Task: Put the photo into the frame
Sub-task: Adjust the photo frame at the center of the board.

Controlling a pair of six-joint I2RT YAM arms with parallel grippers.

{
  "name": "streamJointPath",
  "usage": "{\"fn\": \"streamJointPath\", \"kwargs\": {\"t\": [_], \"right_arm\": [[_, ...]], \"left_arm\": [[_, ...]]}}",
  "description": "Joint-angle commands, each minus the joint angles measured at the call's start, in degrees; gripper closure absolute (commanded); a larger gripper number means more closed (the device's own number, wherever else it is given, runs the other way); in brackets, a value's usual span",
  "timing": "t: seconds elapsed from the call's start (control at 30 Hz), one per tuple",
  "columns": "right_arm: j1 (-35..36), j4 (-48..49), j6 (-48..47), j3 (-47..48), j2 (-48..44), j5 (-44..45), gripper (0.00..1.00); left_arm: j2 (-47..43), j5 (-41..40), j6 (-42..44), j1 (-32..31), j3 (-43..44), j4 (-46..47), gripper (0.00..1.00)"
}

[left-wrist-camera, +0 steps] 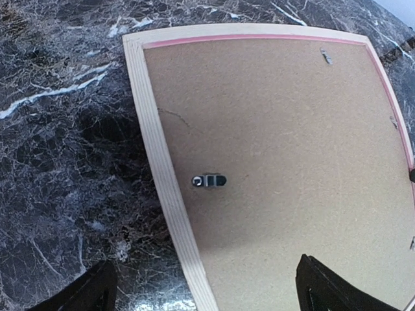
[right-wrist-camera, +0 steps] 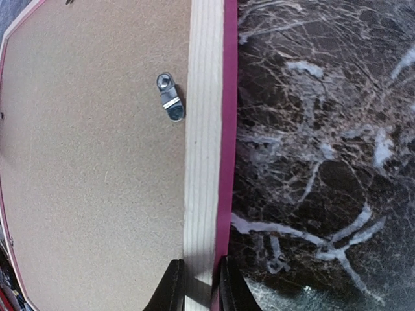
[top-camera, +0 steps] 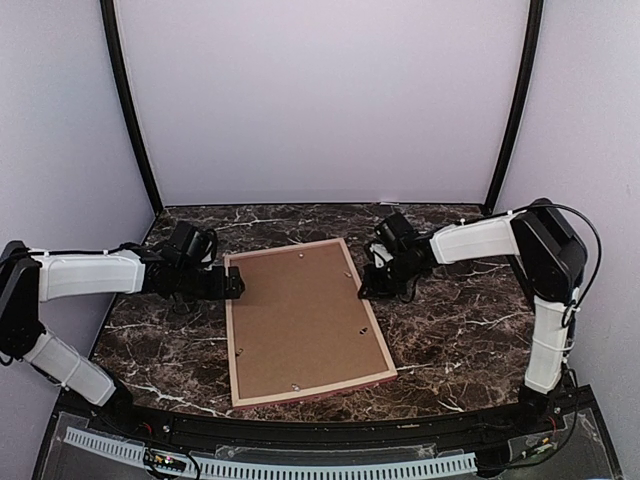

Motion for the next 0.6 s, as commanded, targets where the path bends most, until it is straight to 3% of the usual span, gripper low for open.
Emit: {"fn": "streamJointPath", "kwargs": {"t": [0.0,0.37,0.57], "right_arm": [[0.3,1.6,3.7,-5.1,-3.2,3.9,0.87],[0.9,11.9,15.2,-23.1,-15.7,4.8,0.92],[0.9,11.3,13.1,-23.8,-16.4,5.3,0.89]], "left_arm": [[2.2,0.8,1.4,0.6,1.7,-0.8,0.01],[11.9,2.9,4.2,1.1,8.9,-1.8,0.01],[17.5,6.3,8.2,1.3,15.2,-2.6,0.02]]}}
